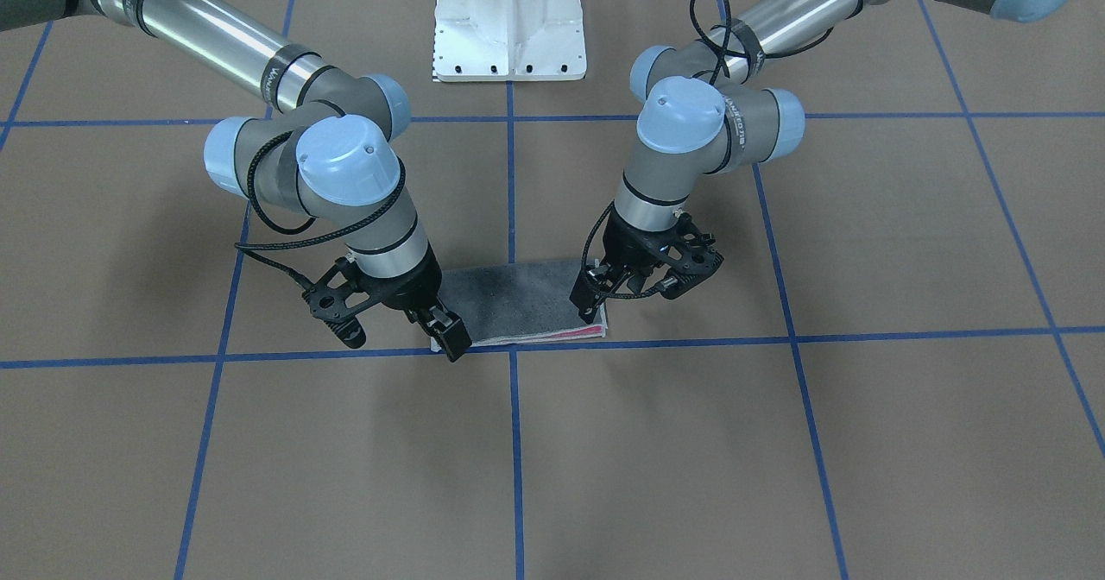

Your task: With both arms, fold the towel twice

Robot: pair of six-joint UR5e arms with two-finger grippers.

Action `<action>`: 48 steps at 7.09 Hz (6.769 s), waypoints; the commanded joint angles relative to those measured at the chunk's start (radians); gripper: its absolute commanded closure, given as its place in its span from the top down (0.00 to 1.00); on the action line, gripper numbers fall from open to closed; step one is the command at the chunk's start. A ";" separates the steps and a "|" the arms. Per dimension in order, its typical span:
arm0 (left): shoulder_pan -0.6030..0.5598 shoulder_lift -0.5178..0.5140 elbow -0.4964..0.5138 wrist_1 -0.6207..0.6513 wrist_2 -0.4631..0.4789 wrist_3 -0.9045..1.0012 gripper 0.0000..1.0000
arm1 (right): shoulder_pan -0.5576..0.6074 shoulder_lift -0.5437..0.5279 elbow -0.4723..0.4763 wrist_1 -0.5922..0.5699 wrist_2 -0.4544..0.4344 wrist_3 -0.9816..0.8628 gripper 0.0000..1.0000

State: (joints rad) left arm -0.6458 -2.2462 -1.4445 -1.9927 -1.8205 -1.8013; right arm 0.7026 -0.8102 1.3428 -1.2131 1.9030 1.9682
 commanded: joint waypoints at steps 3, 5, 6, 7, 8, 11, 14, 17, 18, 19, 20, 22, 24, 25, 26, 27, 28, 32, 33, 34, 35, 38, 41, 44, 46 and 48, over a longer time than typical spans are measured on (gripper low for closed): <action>-0.037 0.002 -0.034 0.008 -0.077 0.000 1.00 | -0.086 -0.142 0.113 0.090 -0.009 0.105 0.97; -0.035 0.002 -0.034 0.008 -0.077 -0.001 1.00 | -0.115 -0.144 0.105 0.089 -0.009 0.147 0.78; -0.035 0.002 -0.034 0.008 -0.077 -0.001 1.00 | -0.121 -0.150 0.105 0.089 -0.007 0.161 0.70; -0.035 0.002 -0.034 0.008 -0.077 -0.001 1.00 | -0.121 -0.152 0.105 0.087 -0.007 0.164 0.63; -0.035 0.002 -0.034 0.008 -0.077 -0.001 1.00 | -0.121 -0.155 0.104 0.087 -0.007 0.166 0.59; -0.034 0.002 -0.033 0.008 -0.076 -0.001 1.00 | -0.118 -0.158 0.105 0.089 -0.007 0.166 0.49; -0.034 0.000 -0.033 0.009 -0.076 -0.001 1.00 | -0.120 -0.168 0.116 0.101 -0.007 0.170 0.00; -0.034 0.000 -0.033 0.009 -0.077 -0.003 1.00 | -0.121 -0.175 0.140 0.106 -0.002 0.169 0.00; -0.034 0.000 -0.033 0.009 -0.077 -0.003 1.00 | -0.142 -0.202 0.201 0.095 -0.001 0.176 0.00; -0.034 0.000 -0.034 0.009 -0.077 -0.003 1.00 | -0.178 -0.251 0.264 0.095 -0.002 0.187 0.00; -0.034 0.000 -0.034 0.009 -0.077 -0.003 1.00 | -0.204 -0.256 0.298 0.080 0.001 0.208 0.00; -0.040 0.000 -0.042 0.009 -0.080 -0.003 1.00 | -0.277 -0.245 0.334 0.070 0.004 0.329 0.00; -0.044 0.007 -0.074 0.032 -0.106 -0.003 1.00 | -0.320 -0.233 0.341 0.073 0.005 0.373 0.00; -0.043 0.010 -0.100 0.060 -0.106 -0.003 1.00 | -0.336 -0.200 0.335 0.066 0.005 0.409 0.00; -0.043 0.017 -0.120 0.073 -0.106 -0.003 1.00 | -0.347 -0.170 0.332 0.067 0.005 0.469 0.00; -0.043 0.023 -0.126 0.074 -0.108 -0.003 1.00 | -0.362 -0.156 0.331 0.067 0.005 0.500 0.00; -0.043 0.023 -0.126 0.074 -0.108 -0.003 1.00 | -0.371 -0.129 0.294 0.067 0.004 0.511 0.00; -0.038 0.025 -0.126 0.074 -0.108 -0.003 1.00 | -0.382 -0.070 0.242 0.070 -0.001 0.520 0.00; -0.037 0.025 -0.126 0.074 -0.108 -0.003 1.00 | -0.382 -0.070 0.242 0.070 -0.001 0.518 0.00; -0.035 0.025 -0.125 0.074 -0.108 -0.003 1.00 | -0.382 -0.075 0.243 0.076 -0.001 0.502 0.46; -0.035 0.037 -0.134 0.074 -0.108 -0.003 1.00 | -0.380 -0.079 0.246 0.078 -0.001 0.498 0.99; 0.001 0.103 -0.229 0.072 -0.103 -0.045 1.00 | -0.292 -0.145 0.347 0.073 0.091 0.492 1.00; 0.186 0.248 -0.414 0.069 0.037 -0.209 0.98 | -0.129 -0.233 0.368 0.070 0.094 0.325 1.00; 0.345 0.281 -0.433 0.068 0.174 -0.352 0.90 | -0.084 -0.284 0.362 0.079 0.085 0.198 1.00; 0.393 0.284 -0.424 0.064 0.190 -0.386 0.87 | -0.083 -0.285 0.358 0.075 0.079 0.193 1.00; 0.432 0.272 -0.419 0.061 0.217 -0.421 0.74 | -0.084 -0.287 0.357 0.073 0.071 0.193 1.00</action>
State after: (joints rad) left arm -0.2365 -1.9665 -1.8661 -1.9293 -1.6186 -2.2064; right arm 0.6182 -1.0953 1.7010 -1.1381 1.9780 2.1622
